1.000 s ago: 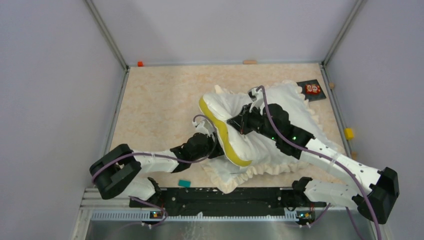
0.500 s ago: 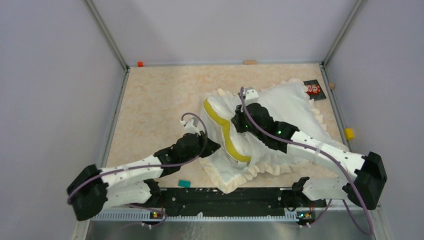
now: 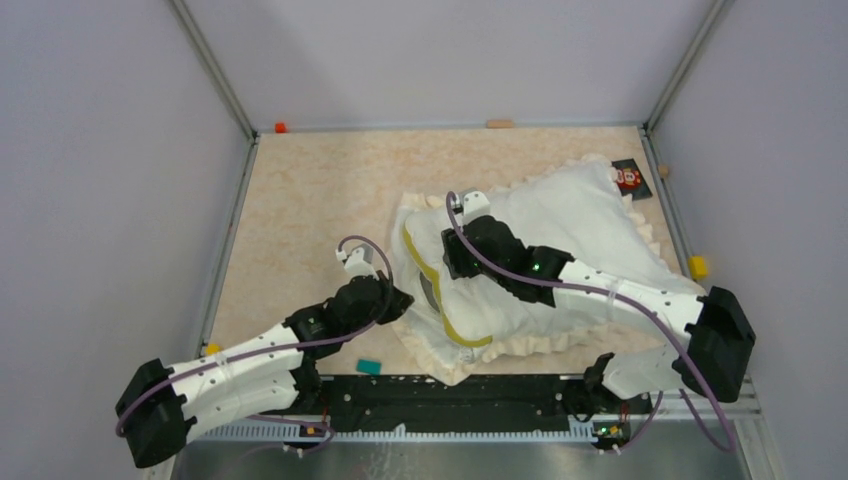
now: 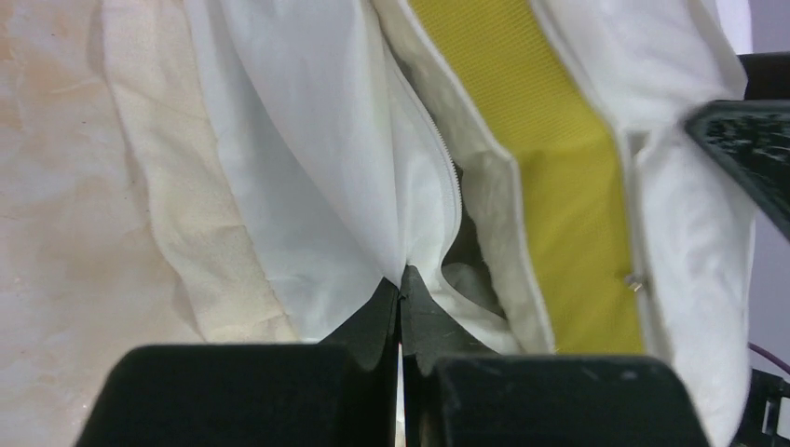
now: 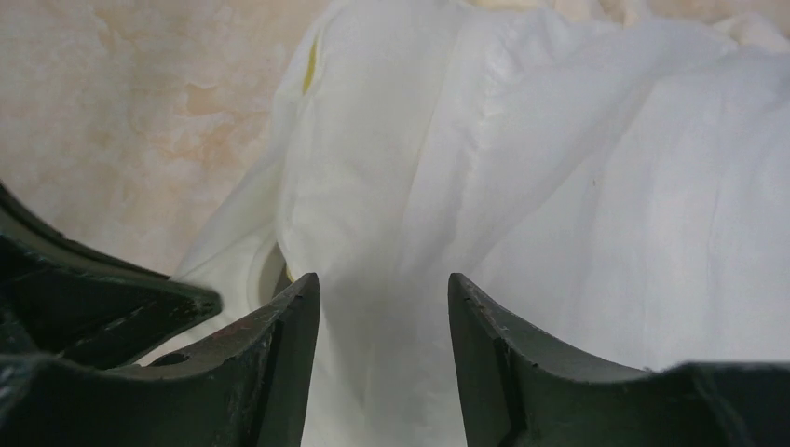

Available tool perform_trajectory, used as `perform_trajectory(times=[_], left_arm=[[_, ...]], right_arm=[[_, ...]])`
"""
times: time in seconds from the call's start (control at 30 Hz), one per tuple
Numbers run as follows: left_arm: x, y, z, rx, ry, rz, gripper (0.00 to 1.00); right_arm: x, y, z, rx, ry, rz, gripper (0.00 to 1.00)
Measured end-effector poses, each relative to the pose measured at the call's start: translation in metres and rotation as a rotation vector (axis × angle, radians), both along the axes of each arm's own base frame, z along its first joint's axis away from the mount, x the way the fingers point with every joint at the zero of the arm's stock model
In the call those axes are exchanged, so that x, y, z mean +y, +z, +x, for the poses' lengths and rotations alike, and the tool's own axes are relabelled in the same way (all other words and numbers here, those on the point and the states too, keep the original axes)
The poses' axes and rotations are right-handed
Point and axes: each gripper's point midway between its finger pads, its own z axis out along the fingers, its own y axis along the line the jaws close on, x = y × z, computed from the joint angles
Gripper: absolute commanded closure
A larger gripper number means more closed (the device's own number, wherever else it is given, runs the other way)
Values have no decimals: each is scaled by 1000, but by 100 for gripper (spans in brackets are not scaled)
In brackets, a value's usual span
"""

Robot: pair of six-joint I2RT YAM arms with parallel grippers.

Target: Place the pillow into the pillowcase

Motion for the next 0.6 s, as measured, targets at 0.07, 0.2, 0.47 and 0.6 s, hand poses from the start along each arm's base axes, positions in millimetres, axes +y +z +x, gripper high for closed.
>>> perform_trajectory(times=[0.07, 0.2, 0.47, 0.6], left_arm=[[1, -3, 0, 3, -2, 12, 100], [3, -6, -1, 7, -11, 41, 100], [-3, 10, 8, -8, -20, 52, 100], [-2, 11, 8, -6, -24, 65, 100]], right_arm=[[8, 12, -5, -18, 40, 4, 48], [20, 39, -29, -44, 152, 9, 47], [27, 35, -105, 12, 386, -101, 40], [24, 4, -133, 67, 460, -232, 37]])
